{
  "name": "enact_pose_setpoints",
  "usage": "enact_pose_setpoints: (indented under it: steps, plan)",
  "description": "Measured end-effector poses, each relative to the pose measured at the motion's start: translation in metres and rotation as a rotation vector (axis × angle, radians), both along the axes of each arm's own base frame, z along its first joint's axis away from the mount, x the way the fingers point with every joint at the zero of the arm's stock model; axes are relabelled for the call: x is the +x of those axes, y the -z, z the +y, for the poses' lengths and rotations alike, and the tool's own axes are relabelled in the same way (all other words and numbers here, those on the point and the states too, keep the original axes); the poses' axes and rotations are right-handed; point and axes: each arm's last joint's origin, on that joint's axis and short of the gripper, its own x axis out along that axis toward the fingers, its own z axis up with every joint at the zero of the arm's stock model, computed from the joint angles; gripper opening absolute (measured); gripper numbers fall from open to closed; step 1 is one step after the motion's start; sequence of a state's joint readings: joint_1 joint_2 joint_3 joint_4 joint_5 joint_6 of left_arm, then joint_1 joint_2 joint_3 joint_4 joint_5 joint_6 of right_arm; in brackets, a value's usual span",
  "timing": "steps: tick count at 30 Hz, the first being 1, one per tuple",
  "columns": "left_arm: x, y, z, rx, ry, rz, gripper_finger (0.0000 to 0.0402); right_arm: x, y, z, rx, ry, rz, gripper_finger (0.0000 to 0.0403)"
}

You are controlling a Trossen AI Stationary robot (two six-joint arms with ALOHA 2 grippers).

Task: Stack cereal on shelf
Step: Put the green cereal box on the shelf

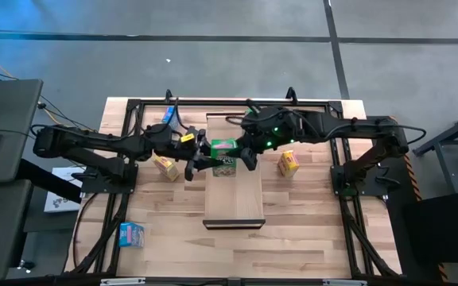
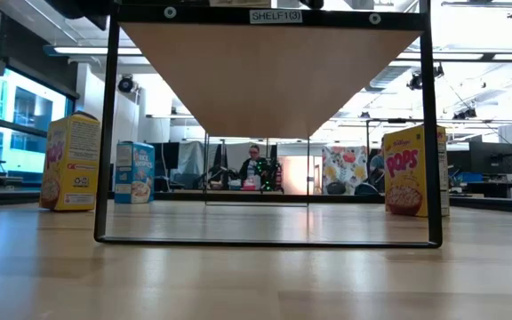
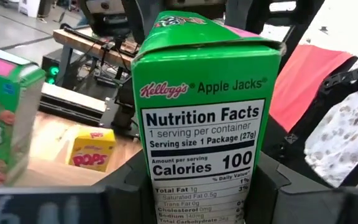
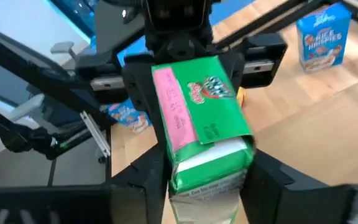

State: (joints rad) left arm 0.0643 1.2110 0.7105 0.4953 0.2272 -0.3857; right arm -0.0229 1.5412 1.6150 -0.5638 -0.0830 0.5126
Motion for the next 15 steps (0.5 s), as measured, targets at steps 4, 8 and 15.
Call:
enact_pose_setpoints:
  steps: [4,8,15]
  plan:
    - [-0.013,-0.005,0.01,0.026,-0.043,0.04,0.0144,-0.014,-0.012,-0.008,-0.001,0.023,-0.023,0.0185]
    - [-0.033,-0.014,0.02,0.065,-0.179,0.069,0.0141,-0.034,-0.024,-0.012,0.002,0.046,-0.023,0.0209]
    - [-0.04,-0.014,0.024,0.15,-0.572,0.127,0.014,-0.065,-0.031,-0.011,-0.052,0.148,0.048,0.022]
